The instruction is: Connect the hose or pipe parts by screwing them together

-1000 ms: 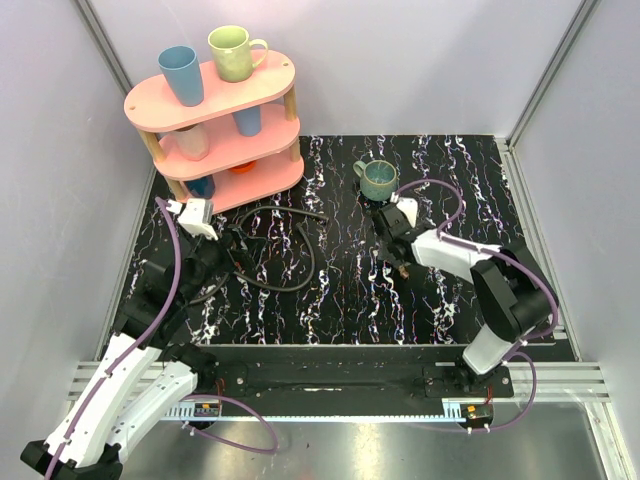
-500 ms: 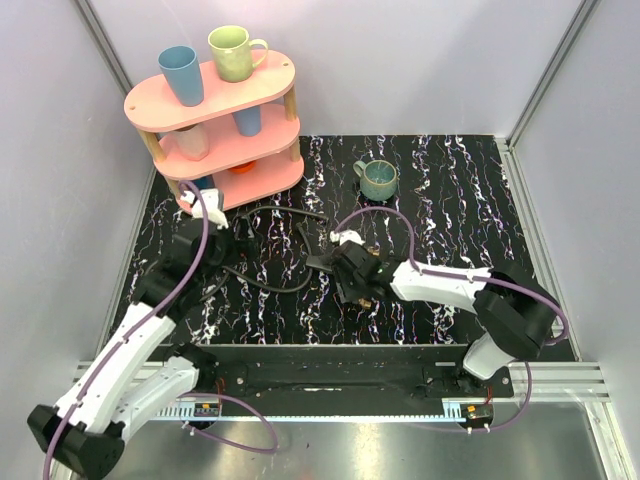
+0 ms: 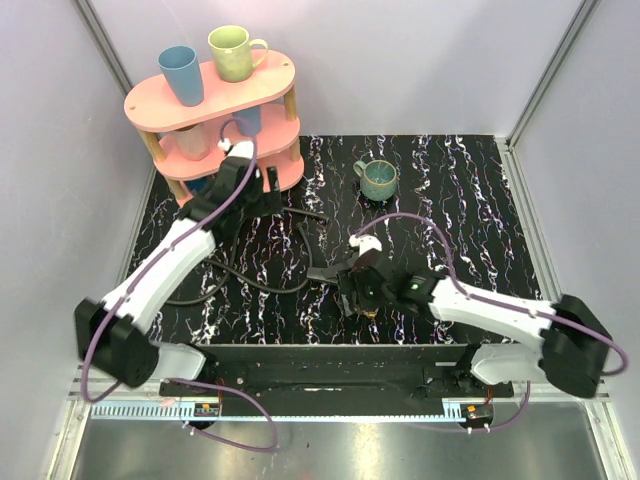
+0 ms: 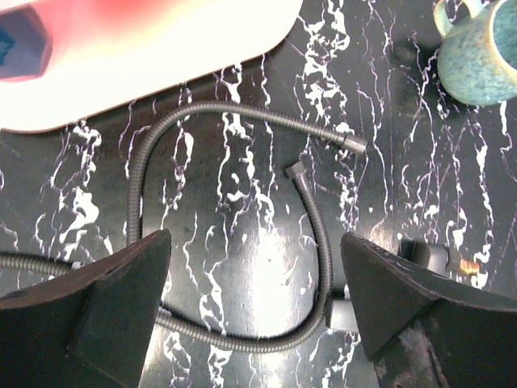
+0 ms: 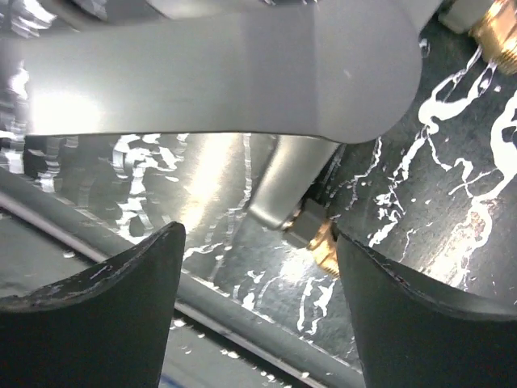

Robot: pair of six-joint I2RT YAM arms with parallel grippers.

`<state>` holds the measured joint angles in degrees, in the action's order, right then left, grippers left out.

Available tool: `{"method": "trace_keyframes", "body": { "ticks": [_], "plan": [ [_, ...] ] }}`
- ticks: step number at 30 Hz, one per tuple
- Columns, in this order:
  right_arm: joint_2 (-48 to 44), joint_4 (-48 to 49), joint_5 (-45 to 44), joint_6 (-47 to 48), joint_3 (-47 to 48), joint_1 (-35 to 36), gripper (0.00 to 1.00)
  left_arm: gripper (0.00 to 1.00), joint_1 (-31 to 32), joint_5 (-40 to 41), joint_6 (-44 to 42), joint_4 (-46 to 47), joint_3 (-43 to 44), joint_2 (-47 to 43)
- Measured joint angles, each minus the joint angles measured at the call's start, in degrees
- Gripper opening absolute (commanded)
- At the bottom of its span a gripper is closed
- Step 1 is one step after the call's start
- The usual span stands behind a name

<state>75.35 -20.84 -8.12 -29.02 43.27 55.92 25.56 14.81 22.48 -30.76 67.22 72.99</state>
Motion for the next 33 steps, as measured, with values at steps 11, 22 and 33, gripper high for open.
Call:
{"method": "trace_keyframes", "body": {
  "ticks": [11, 22, 33],
  "plan": [
    [-19.5, -1.1, -2.1, -0.3, 1.0, 0.1, 0.86, 0.84, 0.7, -2.5, -3.0, -2.2, 29.0, 33.9],
    [-31.8, -2.7, -9.3, 0.1, -0.6, 0.1, 0.86, 0.83, 4.4, -8.6, -15.2, -6.1, 41.6, 48.6],
    [-34.2, -5.7, -12.4, 1.2, -0.5, 0.1, 0.85, 0.79, 3.8, -21.3, -37.3, -4.8, 36.7, 49.4]
  ]
}}
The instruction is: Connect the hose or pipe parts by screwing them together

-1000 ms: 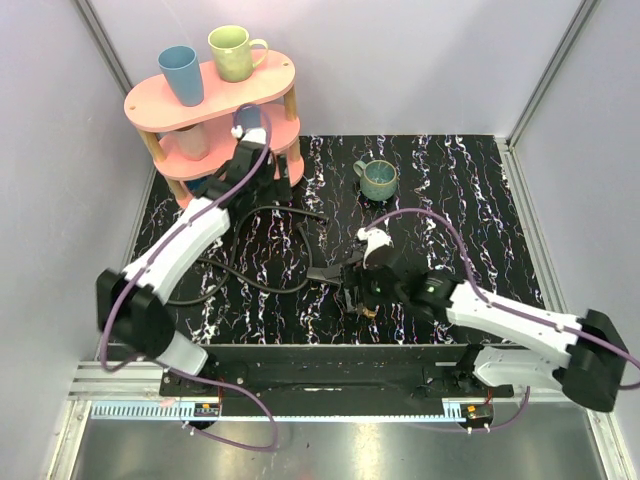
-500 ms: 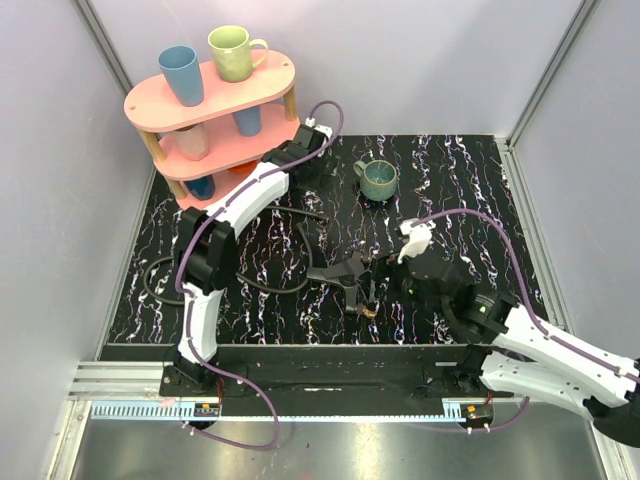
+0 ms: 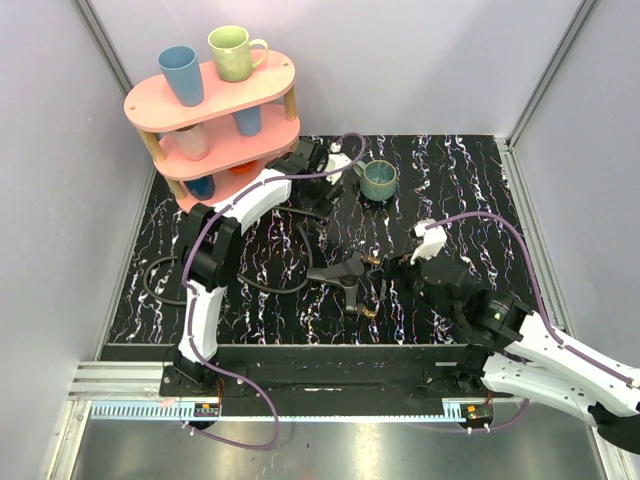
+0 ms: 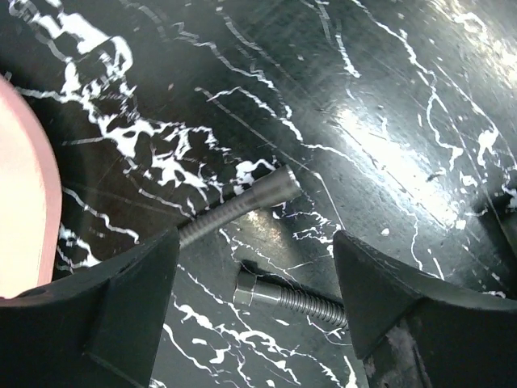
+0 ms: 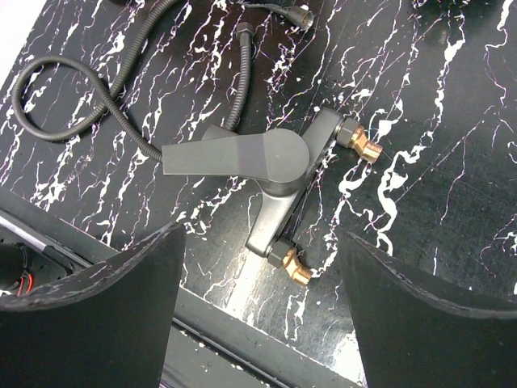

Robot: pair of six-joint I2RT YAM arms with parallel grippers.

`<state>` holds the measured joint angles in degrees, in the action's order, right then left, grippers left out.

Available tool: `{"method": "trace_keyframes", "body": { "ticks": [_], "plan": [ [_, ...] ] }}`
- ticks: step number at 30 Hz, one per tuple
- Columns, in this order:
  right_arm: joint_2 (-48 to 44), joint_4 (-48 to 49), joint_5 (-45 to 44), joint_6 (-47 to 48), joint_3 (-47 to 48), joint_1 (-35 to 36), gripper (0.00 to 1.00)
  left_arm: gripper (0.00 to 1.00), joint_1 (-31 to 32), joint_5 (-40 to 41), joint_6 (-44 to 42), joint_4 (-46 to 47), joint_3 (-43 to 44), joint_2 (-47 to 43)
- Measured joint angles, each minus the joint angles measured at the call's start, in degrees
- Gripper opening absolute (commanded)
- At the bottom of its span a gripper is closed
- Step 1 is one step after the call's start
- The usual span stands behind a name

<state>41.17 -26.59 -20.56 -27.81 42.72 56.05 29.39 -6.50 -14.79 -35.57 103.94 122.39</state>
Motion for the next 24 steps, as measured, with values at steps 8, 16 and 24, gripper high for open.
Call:
{"method": "trace_keyframes", "body": {
  "ticks": [8, 16, 24],
  "plan": [
    [0.3, -2.6, 0.0, 0.0, 1.6, 0.0, 0.85, 0.72, 0.0, -5.6, -11.9, -1.4, 2.0, 3.6],
    [0.1, -3.3, -1.1, 0.1, 3.7, 0.0, 0.84, 0.68, -0.5, -7.2, -16.5, -4.9, 3.9, 7.2],
    [-0.1, -4.2, -2.3, 0.9, 4.6, 0.0, 0.84, 0.34, -1.3, -9.0, -16.2, -6.6, 5.6, 9.6]
  ]
}}
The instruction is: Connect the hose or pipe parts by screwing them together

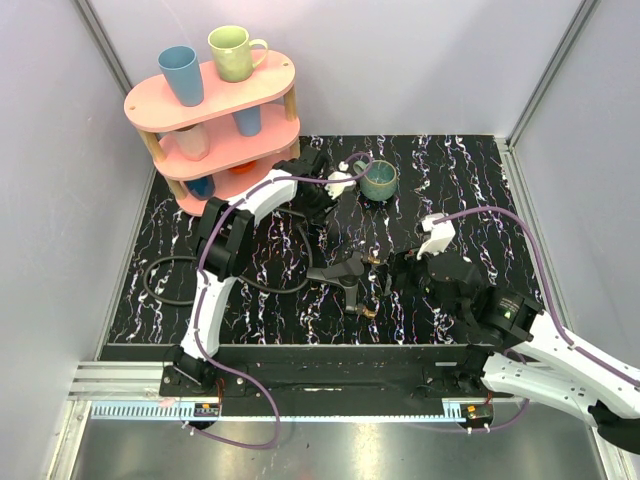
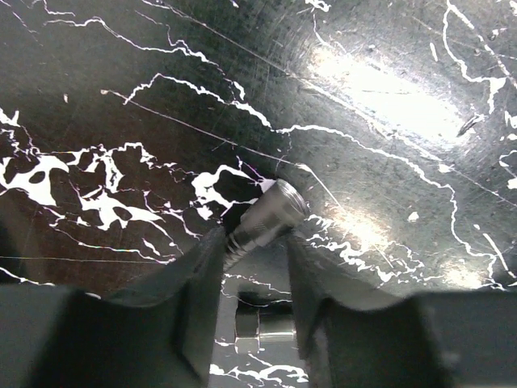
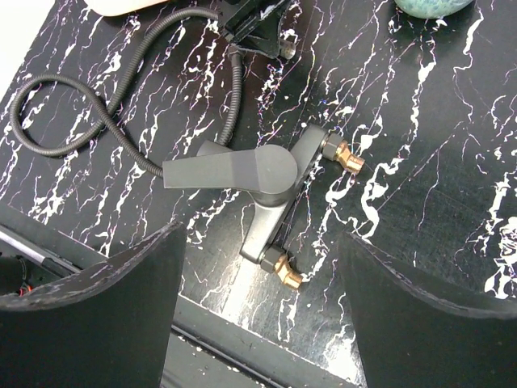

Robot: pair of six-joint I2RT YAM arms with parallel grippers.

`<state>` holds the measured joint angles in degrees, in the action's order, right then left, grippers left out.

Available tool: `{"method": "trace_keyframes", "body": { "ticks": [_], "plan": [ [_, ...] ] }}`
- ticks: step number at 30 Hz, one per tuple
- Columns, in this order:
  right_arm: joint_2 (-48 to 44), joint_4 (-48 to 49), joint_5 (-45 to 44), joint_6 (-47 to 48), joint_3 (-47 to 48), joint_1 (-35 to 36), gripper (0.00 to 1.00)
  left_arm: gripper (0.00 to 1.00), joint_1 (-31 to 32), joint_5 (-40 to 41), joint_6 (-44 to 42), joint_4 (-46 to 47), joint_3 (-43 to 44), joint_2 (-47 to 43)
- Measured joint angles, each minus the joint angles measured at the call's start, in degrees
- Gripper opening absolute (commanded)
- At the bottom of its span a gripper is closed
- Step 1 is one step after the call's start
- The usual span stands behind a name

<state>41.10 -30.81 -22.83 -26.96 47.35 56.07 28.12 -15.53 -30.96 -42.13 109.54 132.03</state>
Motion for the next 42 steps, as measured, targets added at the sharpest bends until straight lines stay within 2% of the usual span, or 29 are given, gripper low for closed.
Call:
{"method": "trace_keyframes", "body": {
  "ticks": [4, 6, 8, 12, 18, 19, 20, 21, 22, 28, 33, 37, 42],
  "plan": [
    [0.5, 0.0, -0.2, 0.2, 0.0, 0.0, 0.84, 0.19, 0.0, -0.9, 0.2, -0.4, 0.0, 0.1],
    [1.0, 0.1, -0.2, 0.2, 0.0, 0.0, 0.84, 0.17, 0.0, -1.0, 0.3, -0.3, -0.1, 0.0],
    [1.2, 0.1, -0.1, 0.2, 0.0, 0.0, 0.85, 0.17, 0.0, -1.1, 0.6, -0.3, -0.1, -0.1],
    [1.2, 0.5, -0.1, 0.1, 0.0, 0.0, 0.84, 0.27, 0.0, -1.0, 0.8, -0.5, -0.5, -0.2],
    [0.4, 1.6, 0.5, -1.1, -0.1, 0.0, 0.84, 0.28, 0.0, 0.9, 0.2, -0.3, -3.6, -1.0],
    [0.0, 1.6, 0.8, -1.4, -0.2, 0.0, 0.84, 0.27, 0.0, 1.0, 0.0, -0.2, -3.8, -1.2],
    [-0.2, 1.7, 1.0, -1.5, -0.2, 0.0, 0.84, 0.20, 0.0, 1.2, -0.1, -0.3, -3.9, -1.2],
    [-0.5, 1.9, 1.1, -1.6, -0.2, 0.0, 0.84, 0.04, 0.0, 1.2, -0.1, -0.3, -3.9, -1.2],
    [-0.7, 2.0, 1.1, -1.7, -0.2, 0.0, 0.84, 0.01, 0.0, 1.3, -0.1, -0.3, -3.9, -1.2],
    [-0.5, 3.4, 1.0, -1.9, -0.5, 0.0, 0.84, 0.00, -0.1, 1.3, 1.3, -0.3, -3.9, -1.5],
    [2.8, 9.1, 0.9, -2.4, -0.8, 0.0, 0.81, 0.00, -0.9, -0.8, 6.0, 0.5, -6.8, -4.1],
    [7.0, 17.1, 0.8, -2.2, -0.8, 0.0, 0.82, 0.00, -2.4, -4.8, 12.2, 2.8, -10.6, -10.9],
    [15.3, 24.7, -0.1, 0.6, 3.4, 0.0, 0.81, 0.00, -8.6, -16.0, 26.4, 15.8, -21.7, -26.1]
  ]
}}
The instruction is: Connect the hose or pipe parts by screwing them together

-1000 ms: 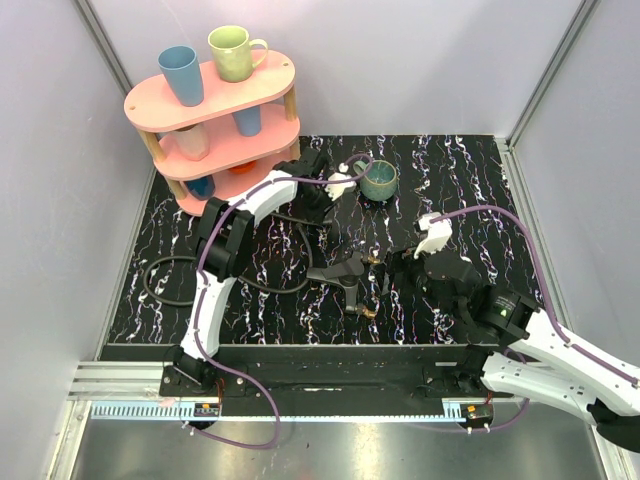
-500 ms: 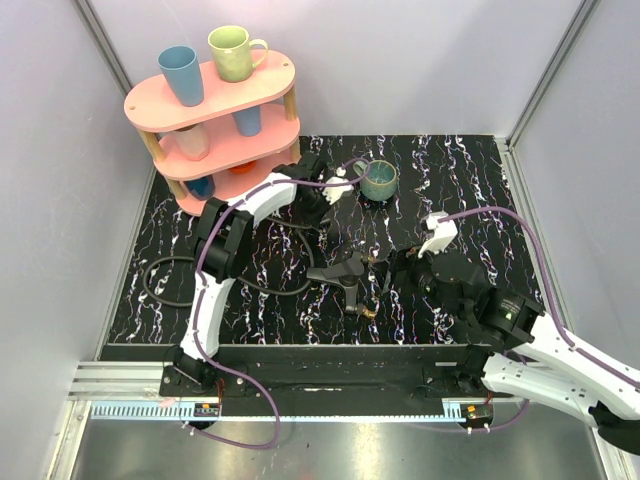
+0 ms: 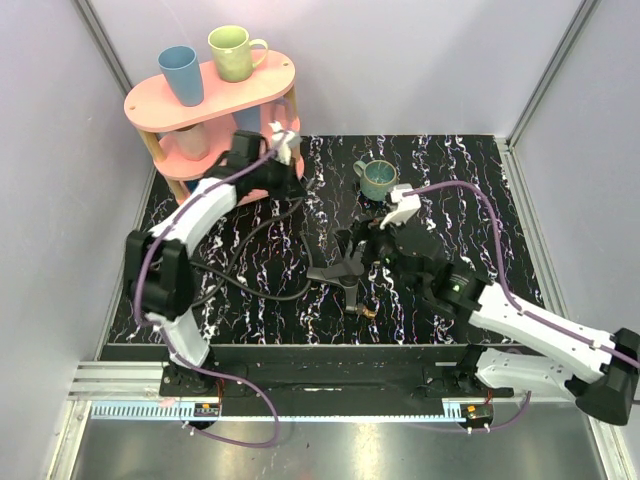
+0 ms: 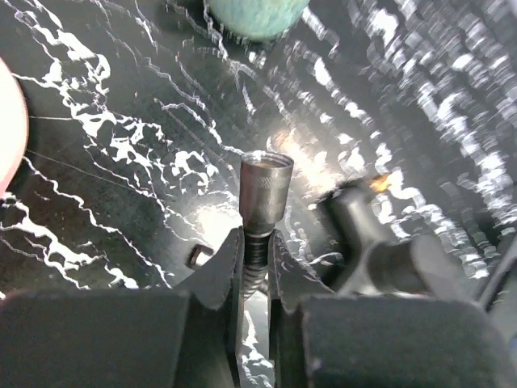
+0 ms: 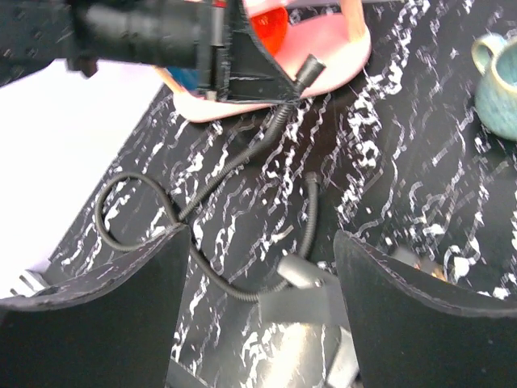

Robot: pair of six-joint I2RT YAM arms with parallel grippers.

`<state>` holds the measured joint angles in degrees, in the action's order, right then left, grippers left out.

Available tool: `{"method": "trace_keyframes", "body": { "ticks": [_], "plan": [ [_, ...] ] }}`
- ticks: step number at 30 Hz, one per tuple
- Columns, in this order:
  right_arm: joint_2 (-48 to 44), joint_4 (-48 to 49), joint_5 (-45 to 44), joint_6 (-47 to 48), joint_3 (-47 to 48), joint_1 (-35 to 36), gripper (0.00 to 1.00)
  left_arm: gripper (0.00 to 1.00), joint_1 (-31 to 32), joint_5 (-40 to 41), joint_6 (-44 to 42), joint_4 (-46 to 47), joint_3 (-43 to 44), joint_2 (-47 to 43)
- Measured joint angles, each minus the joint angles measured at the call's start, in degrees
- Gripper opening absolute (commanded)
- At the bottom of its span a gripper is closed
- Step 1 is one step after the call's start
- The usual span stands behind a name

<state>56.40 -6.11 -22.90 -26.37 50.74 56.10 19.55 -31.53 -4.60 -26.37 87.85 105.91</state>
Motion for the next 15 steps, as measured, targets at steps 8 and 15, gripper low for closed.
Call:
{"method": "trace_keyframes", "body": {
  "ticks": [8, 15],
  "plan": [
    [11.6, 20.4, 4.2, 4.2, 0.8, 0.0, 0.76, 0.00, -5.9, -12.8, 25.5, 25.9, -23.7, -22.3],
    [16.6, 37.6, 12.9, 10.6, -3.3, 0.0, 0.78, 0.00, -5.0, -14.3, 40.5, 38.3, -36.5, -38.3]
  ]
}}
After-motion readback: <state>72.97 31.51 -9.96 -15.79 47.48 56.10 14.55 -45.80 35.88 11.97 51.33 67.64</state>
